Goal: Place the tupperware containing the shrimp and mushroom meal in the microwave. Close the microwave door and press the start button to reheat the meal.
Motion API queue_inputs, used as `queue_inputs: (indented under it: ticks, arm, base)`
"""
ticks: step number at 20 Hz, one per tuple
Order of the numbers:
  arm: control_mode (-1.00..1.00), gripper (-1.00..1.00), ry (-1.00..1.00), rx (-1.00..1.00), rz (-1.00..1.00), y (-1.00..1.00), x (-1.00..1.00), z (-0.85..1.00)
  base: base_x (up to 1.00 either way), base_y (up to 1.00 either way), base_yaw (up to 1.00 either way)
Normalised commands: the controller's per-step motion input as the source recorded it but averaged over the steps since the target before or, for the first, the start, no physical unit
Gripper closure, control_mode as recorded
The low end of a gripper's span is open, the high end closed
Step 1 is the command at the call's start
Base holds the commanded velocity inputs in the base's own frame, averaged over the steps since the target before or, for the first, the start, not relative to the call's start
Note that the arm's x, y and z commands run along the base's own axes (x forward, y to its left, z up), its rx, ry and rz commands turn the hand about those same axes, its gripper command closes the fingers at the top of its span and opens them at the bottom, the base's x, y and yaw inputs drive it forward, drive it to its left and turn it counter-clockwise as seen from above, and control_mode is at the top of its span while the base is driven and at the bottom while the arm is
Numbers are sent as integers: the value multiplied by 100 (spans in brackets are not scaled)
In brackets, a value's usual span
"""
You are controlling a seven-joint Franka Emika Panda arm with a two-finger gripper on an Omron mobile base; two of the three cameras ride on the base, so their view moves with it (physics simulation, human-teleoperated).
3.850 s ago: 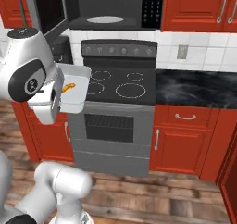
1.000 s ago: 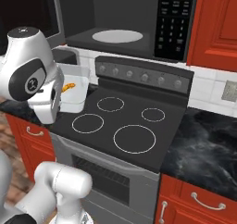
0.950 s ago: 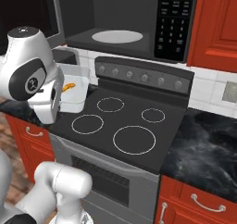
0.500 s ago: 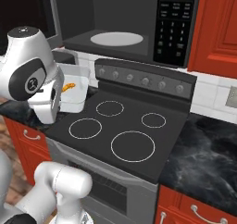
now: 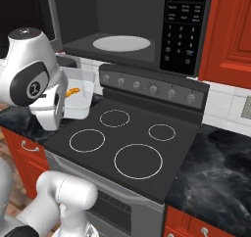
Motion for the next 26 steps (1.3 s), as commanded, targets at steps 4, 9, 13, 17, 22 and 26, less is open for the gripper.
queue_inputs:
  ticks: [4,9,13,17,22,26]
  arm:
    - [100,100,0,0,0,0,0,0]
    - [-100,100,0,0,0,0,1,0]
    - [-100,100,0,0,0,0,0,0]
    - [-100,100,-12,0,0,1,-1,1]
    - [-100,100,-28,0,0,2,-16,20]
    - [-100,100,-26,0,0,0,-25,31]
  base:
    - [13,0,1]
    - [4,0,0]
    - [0,0,0]
    - [0,0,0]
    - [0,0,0]
    - [0,0,0]
